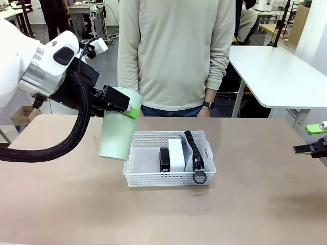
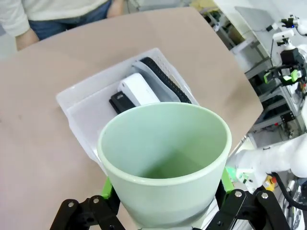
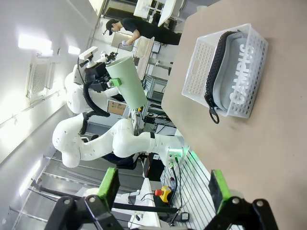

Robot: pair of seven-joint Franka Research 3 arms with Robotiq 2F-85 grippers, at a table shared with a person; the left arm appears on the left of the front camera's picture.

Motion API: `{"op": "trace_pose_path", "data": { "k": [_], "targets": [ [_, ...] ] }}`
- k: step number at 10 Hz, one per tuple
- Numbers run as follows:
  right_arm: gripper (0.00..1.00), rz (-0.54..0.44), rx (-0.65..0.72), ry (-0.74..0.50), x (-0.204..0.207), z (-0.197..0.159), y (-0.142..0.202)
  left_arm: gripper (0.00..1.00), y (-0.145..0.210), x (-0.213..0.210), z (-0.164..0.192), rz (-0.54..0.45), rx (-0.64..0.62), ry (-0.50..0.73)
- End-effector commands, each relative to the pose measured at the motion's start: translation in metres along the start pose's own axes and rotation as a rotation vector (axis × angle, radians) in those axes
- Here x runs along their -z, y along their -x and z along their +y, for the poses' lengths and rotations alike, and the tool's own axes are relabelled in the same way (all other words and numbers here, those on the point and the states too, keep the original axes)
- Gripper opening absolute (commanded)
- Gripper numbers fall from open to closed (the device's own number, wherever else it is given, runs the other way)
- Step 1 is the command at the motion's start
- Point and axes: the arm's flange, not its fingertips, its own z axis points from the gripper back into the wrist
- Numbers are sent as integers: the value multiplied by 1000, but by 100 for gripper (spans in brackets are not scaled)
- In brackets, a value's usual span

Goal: Efficiently arrange items inside the basket to fit them all.
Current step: Pick up the Reusable plastic cup and place it inside the Organizing basket.

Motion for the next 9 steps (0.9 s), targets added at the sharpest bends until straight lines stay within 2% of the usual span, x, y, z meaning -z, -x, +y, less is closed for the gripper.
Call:
{"op": "trace_pose_path", "data": {
  "k": [1, 2, 4, 6, 8, 9],
  "targets": [
    [100, -7, 13, -11, 0, 5, -1, 91, 2, 2, 1, 21, -7, 20],
    [100, -7, 13, -11, 0, 5, -1, 91, -7, 24, 1, 74, -89, -42],
    [100, -7, 13, -11, 0, 5, -1, 91, -37, 76, 7, 83, -257, -188],
    [100, -7, 13, -11, 0, 5, -1, 91, -52, 111, 14, 113, -314, -266],
    [100, -7, 13, -11, 0, 5, -1, 91, -54, 142, 23, 103, -355, -369],
    [100, -7, 13, -11, 0, 5, -1, 91, -53, 156, 27, 148, -359, -392]
  ]
}}
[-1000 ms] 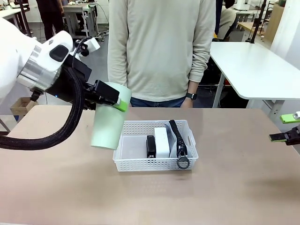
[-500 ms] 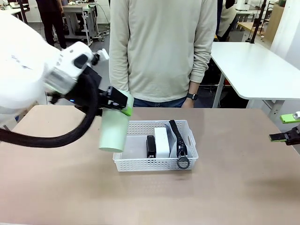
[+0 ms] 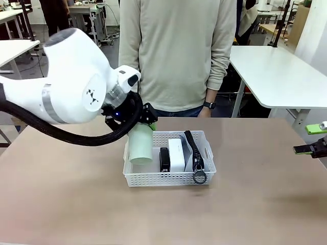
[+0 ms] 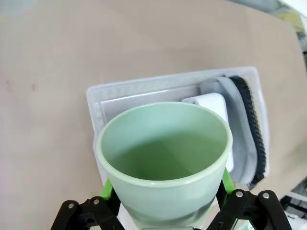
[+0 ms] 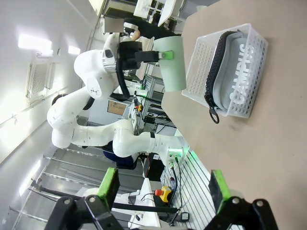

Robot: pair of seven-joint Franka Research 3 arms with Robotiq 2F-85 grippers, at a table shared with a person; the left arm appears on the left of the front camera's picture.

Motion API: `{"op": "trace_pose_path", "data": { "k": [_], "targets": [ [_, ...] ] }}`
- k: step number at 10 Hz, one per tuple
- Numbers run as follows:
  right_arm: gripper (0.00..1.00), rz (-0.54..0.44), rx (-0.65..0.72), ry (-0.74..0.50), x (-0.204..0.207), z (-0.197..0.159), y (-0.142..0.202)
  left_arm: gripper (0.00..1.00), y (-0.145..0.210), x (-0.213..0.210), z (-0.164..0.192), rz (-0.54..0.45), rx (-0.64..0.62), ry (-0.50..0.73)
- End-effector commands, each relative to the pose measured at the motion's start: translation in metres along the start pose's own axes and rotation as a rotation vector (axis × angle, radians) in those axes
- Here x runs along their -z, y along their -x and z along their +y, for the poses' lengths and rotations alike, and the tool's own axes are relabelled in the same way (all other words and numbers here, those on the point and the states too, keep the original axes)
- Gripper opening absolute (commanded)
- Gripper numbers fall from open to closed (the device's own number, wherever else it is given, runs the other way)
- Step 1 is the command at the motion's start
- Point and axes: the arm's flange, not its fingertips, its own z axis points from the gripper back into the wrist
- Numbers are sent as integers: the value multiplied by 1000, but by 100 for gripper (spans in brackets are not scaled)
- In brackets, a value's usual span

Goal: Efficiently arrange items inside the basket to fit them all.
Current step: Pick up the Reusable plastic cup and place it inside the Organizing basket.

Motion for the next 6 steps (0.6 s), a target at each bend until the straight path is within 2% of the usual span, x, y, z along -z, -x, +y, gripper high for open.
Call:
{"op": "trace_pose_path", "data": {
  "k": [1, 6],
  "targets": [
    [100, -7, 13, -11, 0, 5, -2, 91, -8, 17, -20, 35, -16, -89],
    [100, -7, 13, -11, 0, 5, -2, 91, -20, 71, -37, 90, 8, -197]
  ]
}}
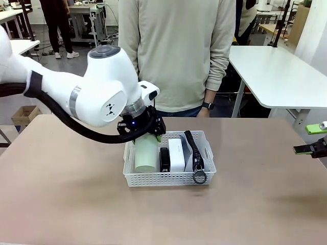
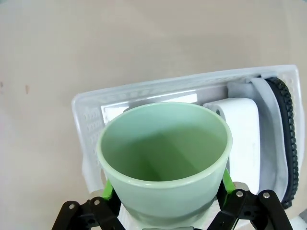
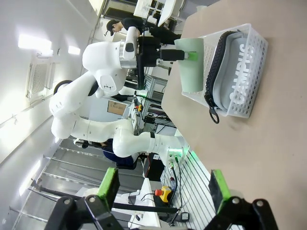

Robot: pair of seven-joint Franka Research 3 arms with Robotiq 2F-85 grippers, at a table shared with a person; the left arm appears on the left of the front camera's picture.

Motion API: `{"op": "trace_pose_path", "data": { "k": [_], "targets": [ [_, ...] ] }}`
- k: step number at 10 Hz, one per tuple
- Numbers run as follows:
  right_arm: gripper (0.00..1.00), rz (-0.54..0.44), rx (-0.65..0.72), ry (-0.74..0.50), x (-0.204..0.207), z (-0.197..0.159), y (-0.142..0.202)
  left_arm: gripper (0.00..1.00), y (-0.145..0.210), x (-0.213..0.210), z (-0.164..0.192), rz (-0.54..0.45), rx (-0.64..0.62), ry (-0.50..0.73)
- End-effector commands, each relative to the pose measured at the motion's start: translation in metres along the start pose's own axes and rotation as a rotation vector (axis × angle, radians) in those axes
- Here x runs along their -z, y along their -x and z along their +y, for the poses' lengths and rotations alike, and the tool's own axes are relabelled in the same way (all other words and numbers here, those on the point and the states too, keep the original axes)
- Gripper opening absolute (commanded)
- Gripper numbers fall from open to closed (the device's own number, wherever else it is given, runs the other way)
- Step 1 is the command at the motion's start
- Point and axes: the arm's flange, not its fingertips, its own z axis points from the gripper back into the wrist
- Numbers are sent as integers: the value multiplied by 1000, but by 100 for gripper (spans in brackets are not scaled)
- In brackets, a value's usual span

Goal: Efficiently arrange items inside the basket to fit them all.
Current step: Pick up the Reusable plastic cup and place it inside the Organizing basket.

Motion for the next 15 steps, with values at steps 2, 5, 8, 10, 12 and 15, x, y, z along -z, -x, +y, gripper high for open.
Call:
{"op": "trace_pose_path", "data": {
  "k": [2, 5, 8, 10, 12, 15],
  "targets": [
    [100, -7, 13, -11, 0, 5, -2, 91, -14, 22, -23, 75, -9, -107],
    [100, -7, 13, -11, 0, 5, -2, 91, -16, 32, -25, 109, -12, -143],
    [100, -7, 13, -11, 0, 5, -2, 91, -17, 39, -25, 115, -15, -153],
    [100, -7, 13, -11, 0, 5, -2, 100, -18, 37, -24, 109, 6, -160],
    [100, -7, 13, -11, 0, 5, -2, 100, -19, 31, -21, 112, -7, -138],
    [100, -7, 13, -11, 0, 5, -2, 100, -20, 28, -21, 101, -16, -130]
  ]
}}
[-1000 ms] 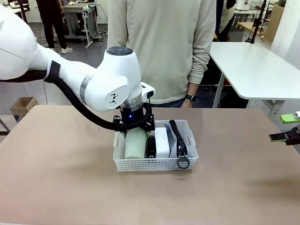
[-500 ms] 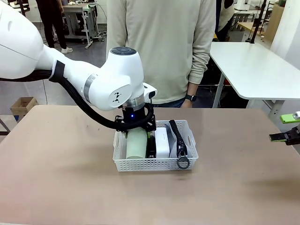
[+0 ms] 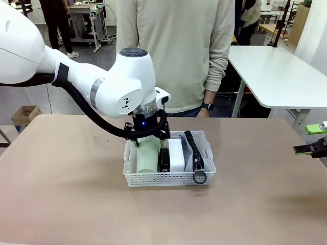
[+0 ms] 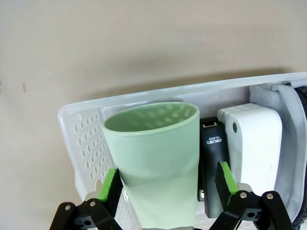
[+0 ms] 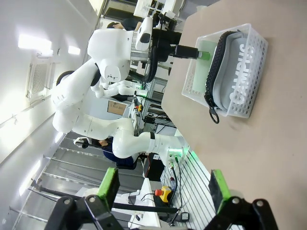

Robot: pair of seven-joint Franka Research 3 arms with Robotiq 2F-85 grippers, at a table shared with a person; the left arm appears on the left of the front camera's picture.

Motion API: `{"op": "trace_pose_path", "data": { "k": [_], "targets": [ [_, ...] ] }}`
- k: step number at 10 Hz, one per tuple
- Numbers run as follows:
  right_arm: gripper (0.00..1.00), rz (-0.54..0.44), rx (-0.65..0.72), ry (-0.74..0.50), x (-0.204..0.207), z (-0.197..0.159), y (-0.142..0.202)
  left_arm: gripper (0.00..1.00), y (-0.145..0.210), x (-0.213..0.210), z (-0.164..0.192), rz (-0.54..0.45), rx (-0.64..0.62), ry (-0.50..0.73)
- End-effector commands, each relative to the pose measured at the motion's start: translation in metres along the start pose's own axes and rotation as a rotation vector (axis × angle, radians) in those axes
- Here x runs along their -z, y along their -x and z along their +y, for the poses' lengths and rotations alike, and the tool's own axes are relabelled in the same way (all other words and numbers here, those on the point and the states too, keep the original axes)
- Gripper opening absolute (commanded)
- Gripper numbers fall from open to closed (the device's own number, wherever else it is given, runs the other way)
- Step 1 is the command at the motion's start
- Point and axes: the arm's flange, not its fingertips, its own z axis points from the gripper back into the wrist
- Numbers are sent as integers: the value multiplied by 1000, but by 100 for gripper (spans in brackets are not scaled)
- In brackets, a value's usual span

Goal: Efficiently arrange items inside the basket to fit them all.
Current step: Pick up the Reusable plastic cup and place it inside the Organizing basket.

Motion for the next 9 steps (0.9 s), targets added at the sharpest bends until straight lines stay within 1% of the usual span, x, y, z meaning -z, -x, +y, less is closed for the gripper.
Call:
{"op": "trace_pose_path", "data": {
  "k": [1, 3, 4, 5, 6, 7, 8, 9],
  "targets": [
    [100, -7, 13, -11, 0, 5, -2, 100, 0, -4, -2, -15, -19, -5],
    [100, -7, 13, -11, 0, 5, -2, 100, 1, -6, -2, -16, -19, -5],
    [100, -7, 13, -11, 0, 5, -2, 100, 3, -13, 2, -23, -20, 10],
    [100, -7, 13, -11, 0, 5, -2, 100, 11, -39, 12, -17, 3, 72],
    [100, -7, 13, -11, 0, 5, -2, 100, 25, -75, 31, 27, 75, 172],
    [100, -7, 13, -11, 0, 5, -2, 100, 39, -110, 63, 38, 121, 238],
    [100, -7, 13, -11, 0, 5, -2, 100, 49, -139, 104, 67, 140, 319],
    [100, -7, 13, -11, 0, 5, -2, 100, 53, -157, 150, 92, 99, 383]
  ]
}}
